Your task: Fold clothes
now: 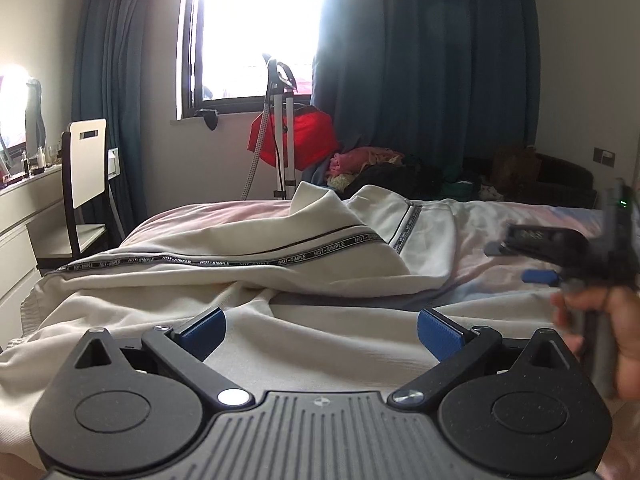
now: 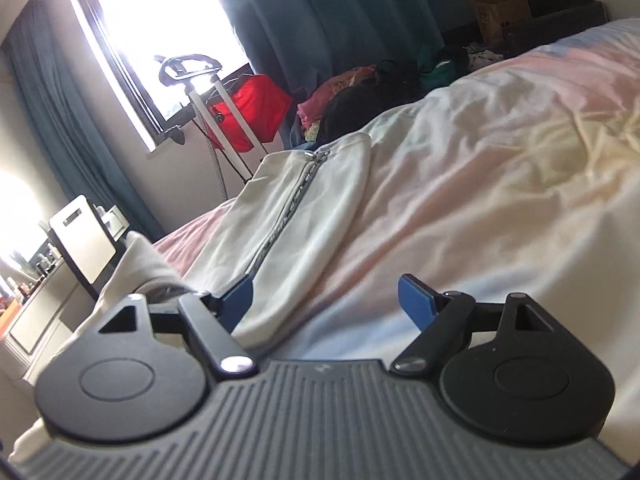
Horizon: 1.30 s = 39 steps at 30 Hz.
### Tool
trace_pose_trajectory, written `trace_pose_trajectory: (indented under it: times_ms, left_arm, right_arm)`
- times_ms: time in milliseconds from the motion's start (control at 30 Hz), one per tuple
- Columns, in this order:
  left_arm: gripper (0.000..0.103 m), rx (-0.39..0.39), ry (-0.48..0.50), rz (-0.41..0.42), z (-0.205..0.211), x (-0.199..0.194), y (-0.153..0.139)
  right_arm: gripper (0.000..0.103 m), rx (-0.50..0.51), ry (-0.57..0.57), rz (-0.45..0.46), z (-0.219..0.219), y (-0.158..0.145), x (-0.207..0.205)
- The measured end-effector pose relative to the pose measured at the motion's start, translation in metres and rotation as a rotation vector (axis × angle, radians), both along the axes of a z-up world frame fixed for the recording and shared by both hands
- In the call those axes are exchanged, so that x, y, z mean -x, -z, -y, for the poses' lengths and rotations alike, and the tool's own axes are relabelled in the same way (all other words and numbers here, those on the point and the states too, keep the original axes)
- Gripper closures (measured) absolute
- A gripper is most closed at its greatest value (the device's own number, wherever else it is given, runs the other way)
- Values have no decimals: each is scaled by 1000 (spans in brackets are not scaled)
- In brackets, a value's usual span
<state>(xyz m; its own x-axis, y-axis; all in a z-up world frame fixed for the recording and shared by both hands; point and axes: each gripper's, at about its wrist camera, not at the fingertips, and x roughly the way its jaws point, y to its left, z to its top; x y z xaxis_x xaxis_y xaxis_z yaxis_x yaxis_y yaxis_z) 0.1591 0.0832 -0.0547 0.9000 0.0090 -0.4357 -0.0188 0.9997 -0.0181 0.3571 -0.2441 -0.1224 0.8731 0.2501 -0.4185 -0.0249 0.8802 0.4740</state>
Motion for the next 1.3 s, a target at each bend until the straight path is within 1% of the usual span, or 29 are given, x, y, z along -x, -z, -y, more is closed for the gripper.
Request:
trace_pose_trajectory:
  times_ms: [33,67,133,200,267,333,433,500,533,567,600,633,667,767,867,967,1033,1067,1167,1300]
  left_arm:
    - [0,36,-7,-7,-6,-3,3]
    - [0,44,-16,-16,-10,-6,6]
    - [0,40,-33,-36,-18,-12,14]
    - [0,21,-44,-57,-27,-16,24]
    - [0,36,-72,-81,-38,-22,34]
    - [0,92,-95,-107,-50,-33,42]
    - [0,129,-135,-139,-60,-45,58]
    - [0,135,-155,-175,-63,-51,68]
    - [0,122,-160,-173,-62,-52,71]
    - [0,102,-163,-168,-60,-51,72]
    - [0,82,-165,-162,-57,-51,73]
    - [0,67,-166,-161,-55,-51,74]
    - [0,57,-167,-165,-54,-52,76]
    - [0,45,-185,-171,-50,-56,76]
    - [0,49,-198,-170,-50,-56,73]
    - [0,67,-200,-168,-50,-53,68]
    - [0,77,-186,-178,-49,-49,64]
    - [0,79,-179,-177,-48,-47,62]
    - [0,86,-158,-169,-42,-38,55]
    - [0,76,-152,-158,-38,-26,48]
  right_arm:
    - [24,19,14,-6,-4,2,-23]
    - [27,36,26,-14,-9,4,-47]
    - [28,35,40,-37,-15,8,-92]
    - [28,64,55,-54,-21,12,-128]
    - [28,78,58,-66,-22,19,-154]
    - [28,78,53,-78,-23,28,-180]
    - [28,102,47,-70,-30,33,-207]
    - [37,127,40,-64,-35,33,-223]
    - [50,137,37,-61,-38,32,-231]
    - [72,138,37,-58,-38,27,-235]
    - [82,139,38,-55,-38,22,-239]
    - [90,143,39,-49,-38,17,-241]
    - [92,157,42,-26,-39,7,-238]
    - [94,148,37,51,-33,-23,-219]
    - [94,139,93,92,-6,-58,-193]
    - [94,122,239,125,51,-94,-161]
    - [95,134,325,123,92,-104,-134]
    - [95,122,353,108,114,-100,-118]
    - [96,104,435,26,155,-64,-71]
    - [96,24,512,-100,190,2,-19]
